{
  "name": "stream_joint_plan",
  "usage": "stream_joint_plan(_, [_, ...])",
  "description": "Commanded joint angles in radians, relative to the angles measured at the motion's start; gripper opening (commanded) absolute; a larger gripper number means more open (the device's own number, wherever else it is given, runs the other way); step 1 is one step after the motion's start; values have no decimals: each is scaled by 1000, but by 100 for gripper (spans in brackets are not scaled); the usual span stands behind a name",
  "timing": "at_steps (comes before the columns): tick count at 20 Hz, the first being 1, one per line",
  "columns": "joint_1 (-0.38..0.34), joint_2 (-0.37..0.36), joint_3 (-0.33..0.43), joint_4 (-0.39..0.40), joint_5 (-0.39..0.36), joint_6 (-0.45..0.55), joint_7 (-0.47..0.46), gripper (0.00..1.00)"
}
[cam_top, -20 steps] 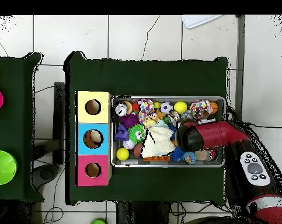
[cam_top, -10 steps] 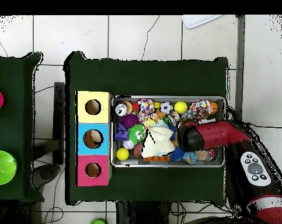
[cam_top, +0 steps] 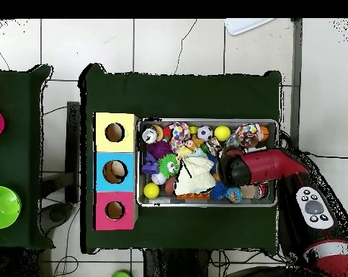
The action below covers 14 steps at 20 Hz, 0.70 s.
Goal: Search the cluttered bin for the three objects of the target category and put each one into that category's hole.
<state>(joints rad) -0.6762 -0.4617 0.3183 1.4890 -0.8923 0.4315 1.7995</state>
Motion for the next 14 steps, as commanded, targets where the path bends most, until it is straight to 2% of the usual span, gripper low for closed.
stream_joint_plan(1, [1,46,107,-54,-11,7,-154,100])
stream_joint_plan(14, [-2,13,108,-21,-10,-1,-152,100])
